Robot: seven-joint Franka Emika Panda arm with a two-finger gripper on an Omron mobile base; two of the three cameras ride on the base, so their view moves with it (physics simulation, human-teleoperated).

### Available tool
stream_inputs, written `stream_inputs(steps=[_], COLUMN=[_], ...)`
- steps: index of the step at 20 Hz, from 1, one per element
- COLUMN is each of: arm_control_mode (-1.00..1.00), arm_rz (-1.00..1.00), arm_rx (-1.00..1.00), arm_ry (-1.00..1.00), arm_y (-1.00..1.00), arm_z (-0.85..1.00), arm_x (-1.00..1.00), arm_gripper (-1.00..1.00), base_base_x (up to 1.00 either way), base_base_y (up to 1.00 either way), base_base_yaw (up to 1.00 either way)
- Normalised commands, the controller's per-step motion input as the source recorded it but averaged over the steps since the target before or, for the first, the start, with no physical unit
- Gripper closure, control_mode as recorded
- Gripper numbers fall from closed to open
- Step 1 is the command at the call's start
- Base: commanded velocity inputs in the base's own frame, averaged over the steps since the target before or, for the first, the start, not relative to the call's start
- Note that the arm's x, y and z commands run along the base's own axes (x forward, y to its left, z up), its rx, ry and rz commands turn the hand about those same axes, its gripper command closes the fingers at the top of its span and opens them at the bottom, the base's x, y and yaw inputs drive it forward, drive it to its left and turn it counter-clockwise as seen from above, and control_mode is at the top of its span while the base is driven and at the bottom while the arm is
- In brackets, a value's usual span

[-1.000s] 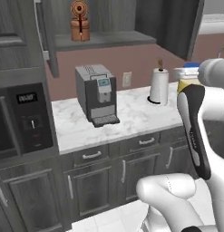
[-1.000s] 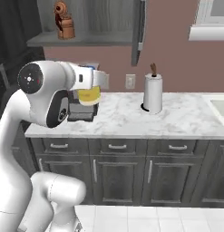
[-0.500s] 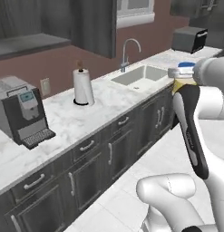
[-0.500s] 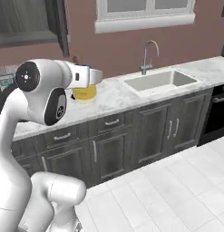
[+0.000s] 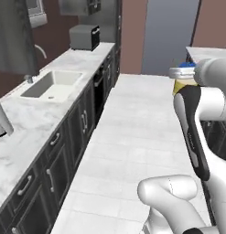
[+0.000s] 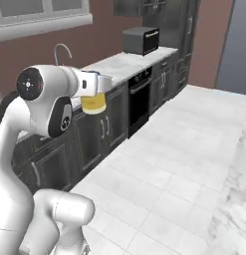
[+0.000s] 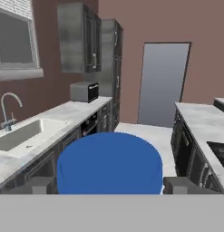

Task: The dining table condiment station is running low on mayonnaise. Refill the condiment station by opening the cabinet and taking the mayonnaise from the cabinet and placing it on the dining table.

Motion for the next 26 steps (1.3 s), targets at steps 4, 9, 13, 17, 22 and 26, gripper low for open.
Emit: stream_inputs(steps=[4,9,13,17,22,26], arm_control_mode=[1.0,1.0,1.0,1.0,1.0,1.0], arm_rz=[0.0,0.0,0.0,0.0,0.0,0.0], arm_rx=[0.0,0.0,0.0,0.0,0.0,0.0], arm_ry=[0.0,0.0,0.0,0.0,0.0,0.0], arm_y=[0.0,0.0,0.0,0.0,0.0,0.0], arm_z=[0.0,0.0,0.0,0.0,0.0,0.0], arm_x=[0.0,0.0,0.0,0.0,0.0,0.0], arm_gripper=[1.0,1.0,1.0,1.0,1.0,1.0], base_base_x=[0.0,0.0,0.0,0.0,-0.04,-0.28], base_base_y=[-0.09,0.03,0.14,0.14,0.0,0.0], base_base_yaw=[-0.77,-0.68,-0.69,-0.71,-0.77,-0.8])
